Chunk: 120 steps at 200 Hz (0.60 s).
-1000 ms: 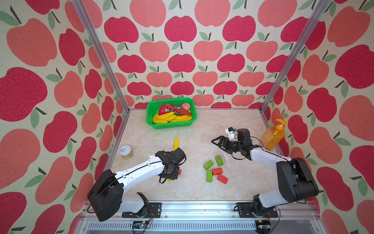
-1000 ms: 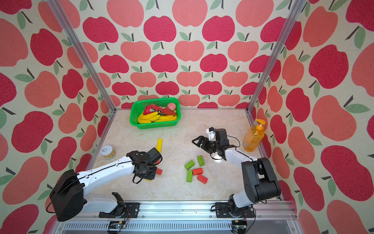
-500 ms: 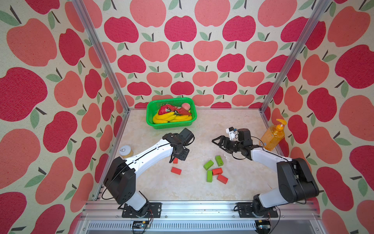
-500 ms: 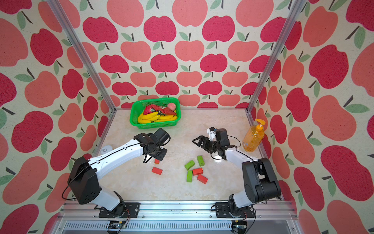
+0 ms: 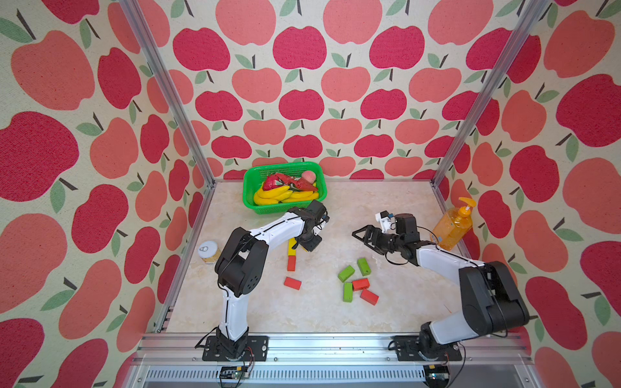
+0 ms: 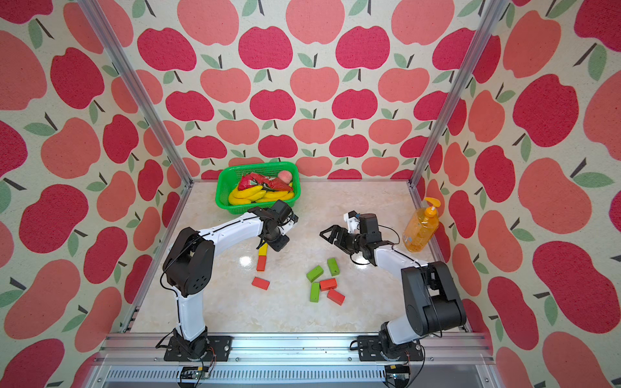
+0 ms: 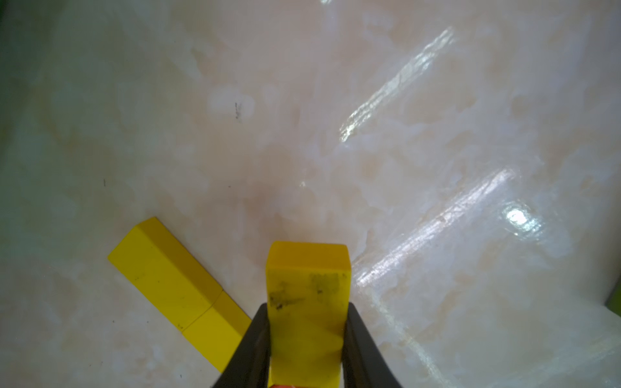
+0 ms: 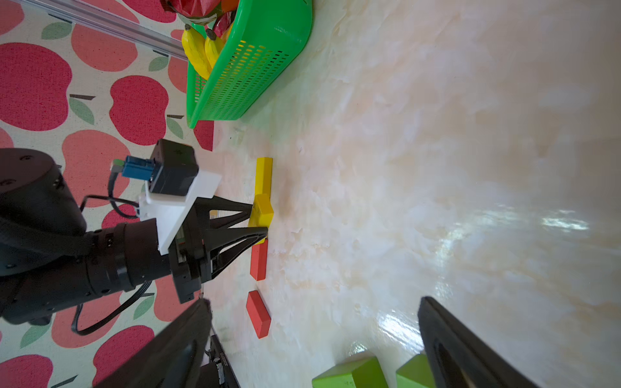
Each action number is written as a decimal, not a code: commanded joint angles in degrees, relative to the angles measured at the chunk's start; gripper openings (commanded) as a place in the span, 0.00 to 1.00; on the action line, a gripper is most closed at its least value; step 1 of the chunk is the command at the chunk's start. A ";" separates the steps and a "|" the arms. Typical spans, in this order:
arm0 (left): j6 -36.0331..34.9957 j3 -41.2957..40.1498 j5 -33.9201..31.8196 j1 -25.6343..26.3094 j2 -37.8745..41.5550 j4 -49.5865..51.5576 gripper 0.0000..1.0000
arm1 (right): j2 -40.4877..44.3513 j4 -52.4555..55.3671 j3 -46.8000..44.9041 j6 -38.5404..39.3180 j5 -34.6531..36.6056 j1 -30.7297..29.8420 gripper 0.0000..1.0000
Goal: Assemble the letter k with building blocks
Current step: Assemble the building block at the center of the board.
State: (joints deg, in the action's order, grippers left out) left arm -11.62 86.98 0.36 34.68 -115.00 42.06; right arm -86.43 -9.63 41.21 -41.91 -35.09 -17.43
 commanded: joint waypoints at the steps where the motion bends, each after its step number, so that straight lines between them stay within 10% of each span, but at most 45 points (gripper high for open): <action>1: -4.80 5.59 4.01 -1.89 -3.99 -1.25 0.17 | -1.10 -1.49 -0.52 -0.36 -1.60 0.47 0.99; 120: -11.66 6.63 6.13 -5.36 -6.75 -2.95 0.23 | -1.59 -1.53 -0.07 -0.79 -2.94 0.57 0.99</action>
State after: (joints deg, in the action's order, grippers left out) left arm -21.17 95.79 8.03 27.57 -124.75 39.07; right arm -87.50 -11.07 41.04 -42.11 -36.29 -17.43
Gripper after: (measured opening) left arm 0.334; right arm 0.993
